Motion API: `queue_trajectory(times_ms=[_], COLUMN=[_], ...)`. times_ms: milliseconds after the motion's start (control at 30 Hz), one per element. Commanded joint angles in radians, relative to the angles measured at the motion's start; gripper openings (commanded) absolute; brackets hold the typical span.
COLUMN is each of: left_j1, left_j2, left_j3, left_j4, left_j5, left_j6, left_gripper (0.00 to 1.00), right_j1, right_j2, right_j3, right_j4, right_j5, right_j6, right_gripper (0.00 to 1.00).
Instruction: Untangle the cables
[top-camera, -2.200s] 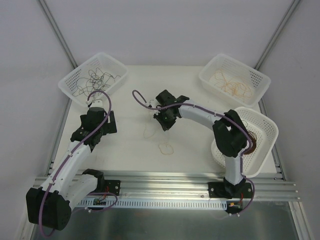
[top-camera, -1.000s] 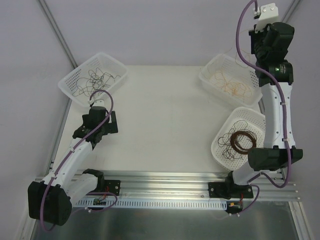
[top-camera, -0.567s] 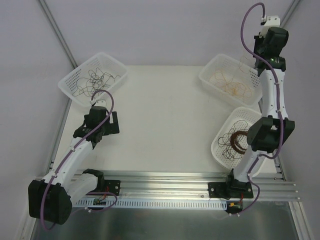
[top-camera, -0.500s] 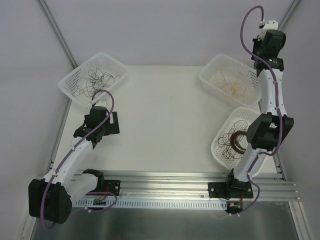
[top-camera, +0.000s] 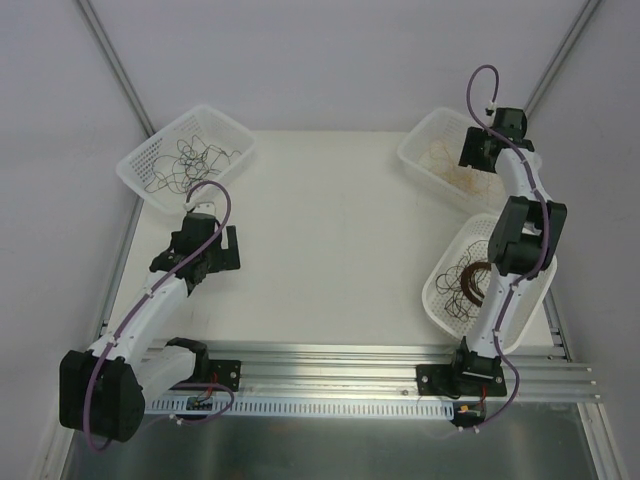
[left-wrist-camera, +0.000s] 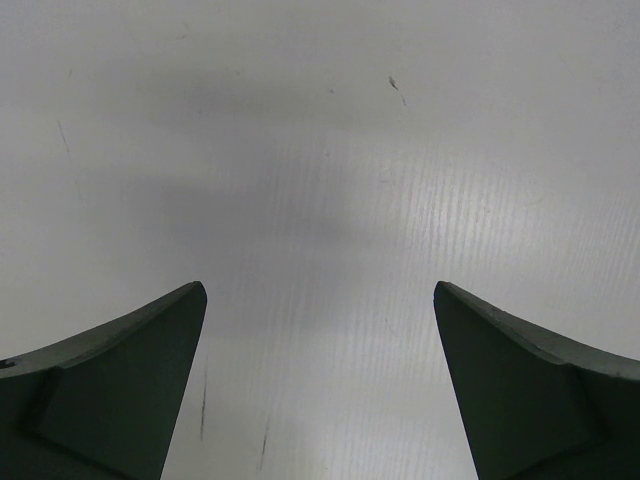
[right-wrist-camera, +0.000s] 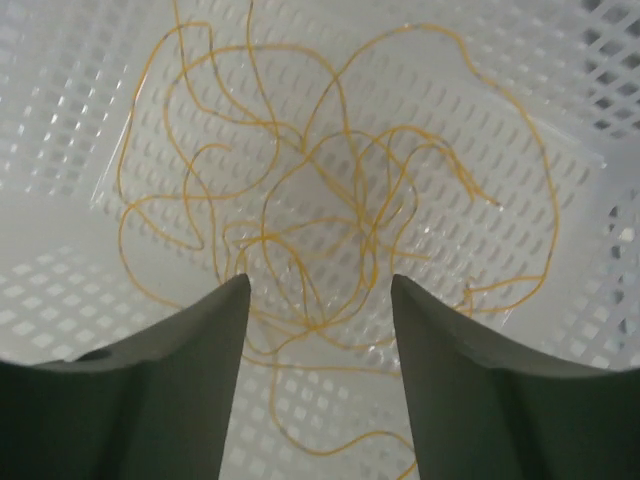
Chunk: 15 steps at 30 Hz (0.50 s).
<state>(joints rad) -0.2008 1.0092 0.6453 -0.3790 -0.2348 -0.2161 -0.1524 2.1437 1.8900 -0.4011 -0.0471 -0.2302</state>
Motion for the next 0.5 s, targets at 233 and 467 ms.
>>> queue_trajectory(times_ms=[233, 467], left_j1=[0.009, 0.008], left_j2=[0.012, 0.008], left_j3=[0.01, 0.014], left_j4=[0.022, 0.026], left_j5=[0.045, 0.061], left_j6=[0.007, 0.009], left_gripper=[0.99, 0.99], right_j1=[-0.012, -0.013], right_j2=[-0.303, -0.381], right_j3=[-0.089, -0.219], right_j4=[-0.088, -0.191], right_j5=[0.025, -0.008], right_j6=[0.144, 0.3], right_gripper=[0.67, 0.65])
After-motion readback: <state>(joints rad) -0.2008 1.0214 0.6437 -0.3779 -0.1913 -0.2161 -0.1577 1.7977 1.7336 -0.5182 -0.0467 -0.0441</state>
